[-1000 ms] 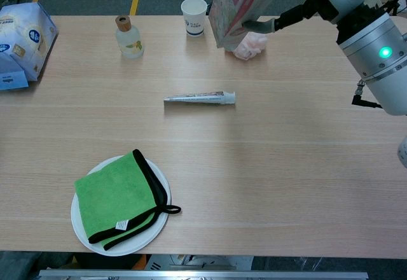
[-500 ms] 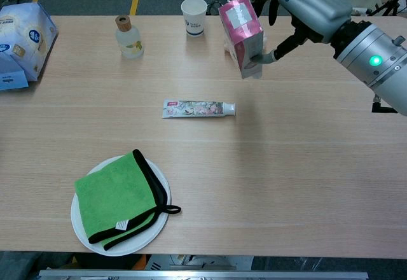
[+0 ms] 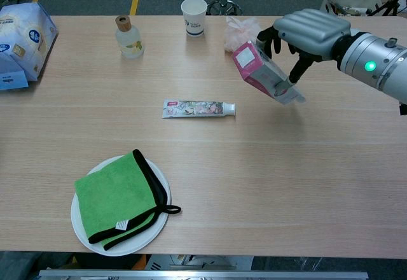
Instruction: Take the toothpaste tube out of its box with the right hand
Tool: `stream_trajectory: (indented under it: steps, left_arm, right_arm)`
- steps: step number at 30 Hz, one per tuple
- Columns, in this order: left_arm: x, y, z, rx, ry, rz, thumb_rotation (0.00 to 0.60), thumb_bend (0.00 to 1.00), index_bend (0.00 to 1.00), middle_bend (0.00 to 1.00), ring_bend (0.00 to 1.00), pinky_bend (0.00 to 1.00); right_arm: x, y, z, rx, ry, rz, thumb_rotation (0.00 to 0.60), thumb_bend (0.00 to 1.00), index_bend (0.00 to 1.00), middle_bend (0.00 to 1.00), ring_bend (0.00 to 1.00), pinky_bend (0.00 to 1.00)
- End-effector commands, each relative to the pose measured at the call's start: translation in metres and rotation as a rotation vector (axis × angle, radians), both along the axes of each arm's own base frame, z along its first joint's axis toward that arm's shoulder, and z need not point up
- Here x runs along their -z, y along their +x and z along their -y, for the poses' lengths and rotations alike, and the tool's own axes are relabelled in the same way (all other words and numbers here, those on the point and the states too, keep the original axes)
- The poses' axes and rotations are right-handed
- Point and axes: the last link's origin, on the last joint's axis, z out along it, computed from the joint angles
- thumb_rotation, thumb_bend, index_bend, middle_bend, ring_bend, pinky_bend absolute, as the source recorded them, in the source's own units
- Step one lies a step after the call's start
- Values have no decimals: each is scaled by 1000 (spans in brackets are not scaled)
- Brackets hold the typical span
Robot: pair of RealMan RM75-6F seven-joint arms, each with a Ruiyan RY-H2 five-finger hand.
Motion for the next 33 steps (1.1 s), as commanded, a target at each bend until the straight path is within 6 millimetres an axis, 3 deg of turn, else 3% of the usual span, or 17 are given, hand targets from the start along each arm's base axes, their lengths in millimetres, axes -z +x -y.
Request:
stream_trajectory:
  steps: [1, 5, 9, 17, 23, 33]
  left_arm:
    - [0, 0, 0, 0, -1, -1, 600, 432, 377, 366, 296, 476]
    - [0, 0, 0, -1, -1, -1, 600, 432, 377, 366, 296, 476]
    - [0, 1, 0, 2, -1, -1, 600, 432, 377, 365, 296, 476]
    - [0, 2, -1, 2, -3, -3, 600, 432, 377, 366, 296, 476]
    - [0, 2, -1, 2, -1, -3, 600, 432, 377, 365, 296, 476]
    - [0, 9, -5, 39, 5, -2, 600, 433, 377, 366, 296, 476]
  right_arm:
    - [2, 0, -3, 37, 57, -109, 600, 3, 485, 513, 421, 511]
    - [3, 2, -4, 47, 48, -112, 600, 1, 485, 500, 404, 513]
    - [3, 3, -5, 44, 43, -101, 600, 0, 468, 413, 330, 496]
    - [1, -1, -7, 42, 65, -99, 600, 0, 327, 271, 213, 412]
    - [1, -2, -7, 38, 70, -82, 600, 0, 166, 182, 153, 367]
    - [-17, -7, -16, 20, -33, 39, 600, 0, 132, 167, 140, 357]
